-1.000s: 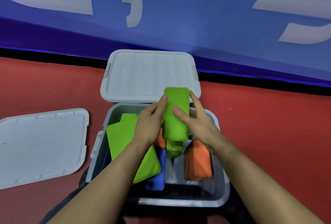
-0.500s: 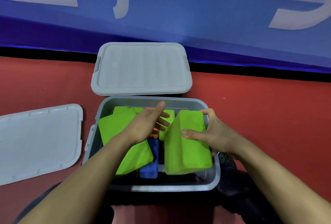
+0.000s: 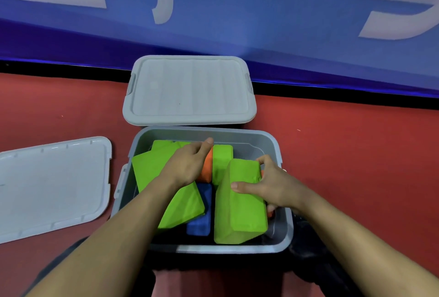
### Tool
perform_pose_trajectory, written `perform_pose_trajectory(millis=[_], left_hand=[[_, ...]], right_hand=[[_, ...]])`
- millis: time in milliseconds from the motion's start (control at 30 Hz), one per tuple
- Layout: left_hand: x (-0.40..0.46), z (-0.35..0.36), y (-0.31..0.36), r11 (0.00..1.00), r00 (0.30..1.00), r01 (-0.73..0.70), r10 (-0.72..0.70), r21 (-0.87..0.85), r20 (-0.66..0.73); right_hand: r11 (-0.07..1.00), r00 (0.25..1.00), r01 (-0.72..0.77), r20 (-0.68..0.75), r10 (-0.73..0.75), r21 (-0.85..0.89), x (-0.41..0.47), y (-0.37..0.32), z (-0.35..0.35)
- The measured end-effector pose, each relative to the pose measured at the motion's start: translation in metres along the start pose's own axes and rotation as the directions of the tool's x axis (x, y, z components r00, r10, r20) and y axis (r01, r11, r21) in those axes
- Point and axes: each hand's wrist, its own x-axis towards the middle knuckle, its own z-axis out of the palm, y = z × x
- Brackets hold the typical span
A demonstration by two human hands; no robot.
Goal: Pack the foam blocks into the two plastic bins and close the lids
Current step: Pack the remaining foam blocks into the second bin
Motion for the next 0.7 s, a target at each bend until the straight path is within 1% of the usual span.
perform_pose_trajectory(millis=[133, 300, 433, 467, 600, 700], left_hand=[[0.003, -0.001, -0.004, 1.0, 1.0, 0.006, -0.005, 0.017, -0.01], [0.004, 0.0, -0.007, 0.999, 1.0, 0.021, -0.02, 0.028, -0.011], [0.004, -0.002, -0.007, 0.999, 0.999, 0.028, -0.027, 0.043, -0.033], [0.005, -0.003, -0.008, 0.999, 0.999, 0.025, -0.024, 0.043, -0.039], [0.008, -0.005, -0.011, 0.999, 0.998, 0.009, -0.008, 0.033, -0.057], [0.01, -0.005, -0.012, 0.999, 0.998, 0.003, -0.001, 0.034, -0.068]], right_hand=[[0.995, 1.0, 0.002, 0.006, -0.001, -0.098, 0.003, 0.005, 0.017], [0.989, 1.0, -0.007, 0.013, 0.009, -0.146, 0.024, 0.011, 0.033], [0.971, 0.994, 0.01, 0.106, 0.015, -0.237, 0.048, 0.042, 0.064], [0.973, 0.993, 0.005, 0.112, 0.021, -0.23, 0.055, 0.052, 0.072], [0.993, 0.994, -0.064, 0.087, 0.072, -0.096, 0.079, 0.068, 0.089], [0.989, 0.989, -0.119, 0.078, 0.127, -0.09, 0.095, 0.07, 0.1]])
